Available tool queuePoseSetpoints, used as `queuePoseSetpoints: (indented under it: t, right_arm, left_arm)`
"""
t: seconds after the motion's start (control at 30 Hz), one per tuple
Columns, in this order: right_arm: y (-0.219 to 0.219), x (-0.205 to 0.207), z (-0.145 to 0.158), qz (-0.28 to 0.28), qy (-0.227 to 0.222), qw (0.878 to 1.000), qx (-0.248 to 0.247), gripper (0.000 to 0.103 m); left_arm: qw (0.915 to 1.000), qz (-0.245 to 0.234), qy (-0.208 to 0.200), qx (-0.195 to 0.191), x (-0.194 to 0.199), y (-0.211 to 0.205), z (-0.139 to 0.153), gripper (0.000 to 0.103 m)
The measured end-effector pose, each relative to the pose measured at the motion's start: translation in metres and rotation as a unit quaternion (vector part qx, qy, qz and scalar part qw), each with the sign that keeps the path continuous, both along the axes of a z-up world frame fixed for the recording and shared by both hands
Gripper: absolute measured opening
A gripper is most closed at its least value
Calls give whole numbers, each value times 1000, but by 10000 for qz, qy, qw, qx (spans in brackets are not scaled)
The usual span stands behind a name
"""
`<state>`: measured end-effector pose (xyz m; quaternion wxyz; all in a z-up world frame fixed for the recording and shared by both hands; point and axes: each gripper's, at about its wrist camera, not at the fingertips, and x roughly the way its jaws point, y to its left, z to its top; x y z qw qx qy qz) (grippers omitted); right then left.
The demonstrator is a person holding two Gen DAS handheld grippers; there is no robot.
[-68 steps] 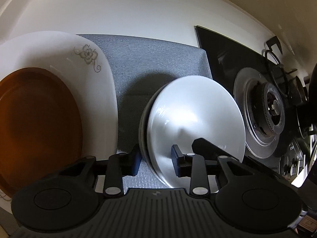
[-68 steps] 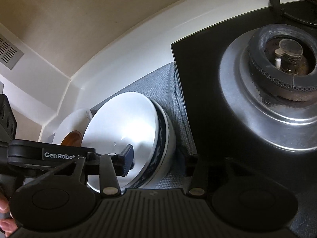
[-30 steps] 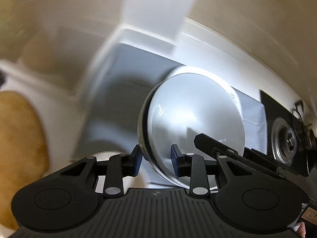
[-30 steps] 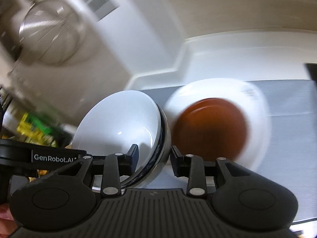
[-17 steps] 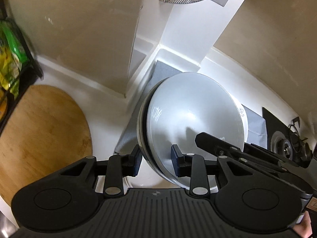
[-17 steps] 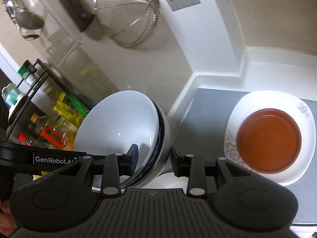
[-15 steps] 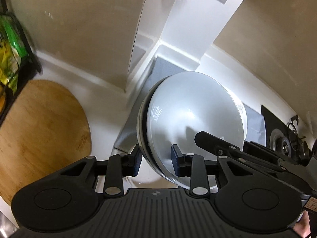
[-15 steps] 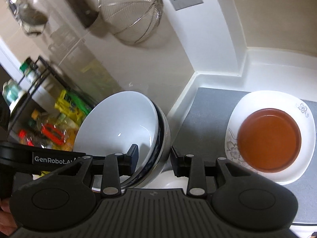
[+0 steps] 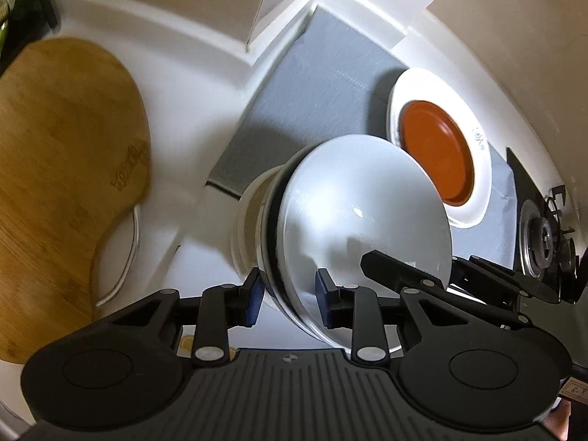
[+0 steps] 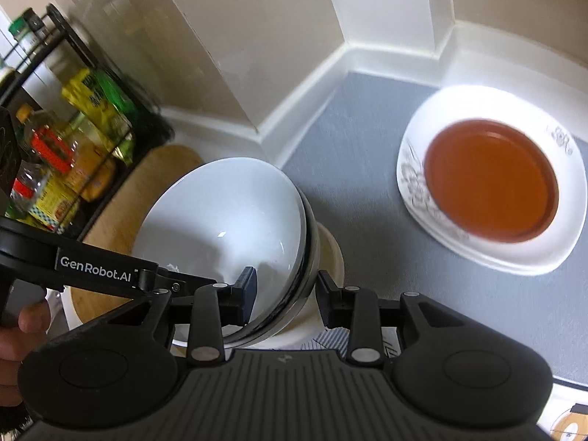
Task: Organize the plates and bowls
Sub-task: 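Carry the bowl stack with the right gripper toward the plate stack, then lower the bowl stack onto the brown plate and open the right gripper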
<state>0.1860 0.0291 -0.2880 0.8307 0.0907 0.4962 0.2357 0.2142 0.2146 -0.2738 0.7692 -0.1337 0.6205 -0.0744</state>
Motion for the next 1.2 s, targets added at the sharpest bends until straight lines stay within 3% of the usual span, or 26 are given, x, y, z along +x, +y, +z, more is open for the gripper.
queuePoseSetpoints:
  t: [0.2, 0.37, 0.53, 0.73, 1.0, 1.13, 1.2]
  right_arm:
    - [5, 3, -10, 171, -61, 9996, -215, 38]
    - [7, 5, -10, 349, -84, 9988, -329, 39]
    - [-2, 5, -2, 273, -98, 9995, -100, 39]
    - [-14, 5, 6, 131, -134, 9998, 42, 39]
    - [-17, 7, -1, -81, -49, 9999, 129, 39]
    - [-22, 12, -7, -306, 108, 9991, 283, 50]
    - [-26, 18, -15, -378, 314, 9975, 512, 51]
  left_arm:
    - [9999, 112, 38, -29, 4, 6, -19, 34]
    - [9999, 89, 5, -56, 2, 12, -17, 34]
    - [9997, 120, -51, -191, -6, 18, -12, 33]
    - [9990, 40, -409, -198, -7, 31, -1, 32]
    - [9989, 128, -149, -433, 0, 43, -22, 31]
    - [9992, 176, 80, -361, 7, 43, -30, 44]
    - [9992, 170, 132, -343, 10, 41, -35, 44]
